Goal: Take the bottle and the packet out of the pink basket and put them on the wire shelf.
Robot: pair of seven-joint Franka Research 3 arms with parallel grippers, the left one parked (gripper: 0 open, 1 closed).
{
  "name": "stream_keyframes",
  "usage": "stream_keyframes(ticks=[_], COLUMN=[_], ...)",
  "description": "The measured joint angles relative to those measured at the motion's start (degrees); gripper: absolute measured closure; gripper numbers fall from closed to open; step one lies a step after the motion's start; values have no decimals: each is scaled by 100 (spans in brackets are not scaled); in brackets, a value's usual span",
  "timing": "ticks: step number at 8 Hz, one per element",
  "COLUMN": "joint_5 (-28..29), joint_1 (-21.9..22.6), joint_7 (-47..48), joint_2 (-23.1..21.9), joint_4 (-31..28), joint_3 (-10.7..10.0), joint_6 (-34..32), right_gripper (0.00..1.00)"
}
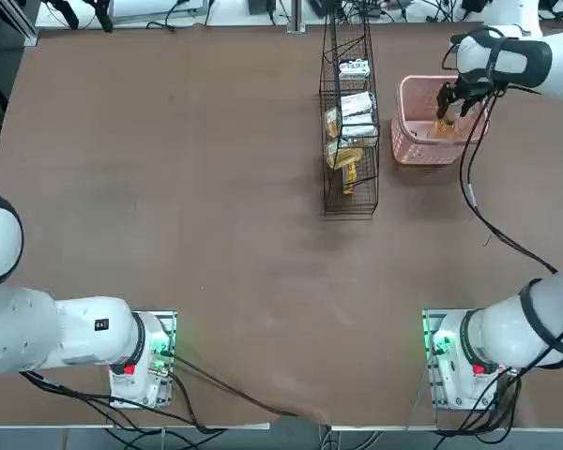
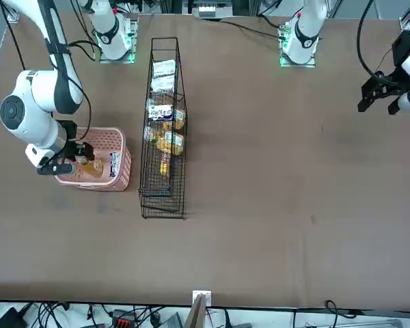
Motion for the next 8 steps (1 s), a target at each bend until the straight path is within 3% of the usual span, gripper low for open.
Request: stream_keyframes(ticks=[8], joint_5=[-5], joint_1=[3], joint_7=[-93], joint_2=[67], joint_4=[-15], joint_3=[2], joint_6=[2], right_gripper=[22])
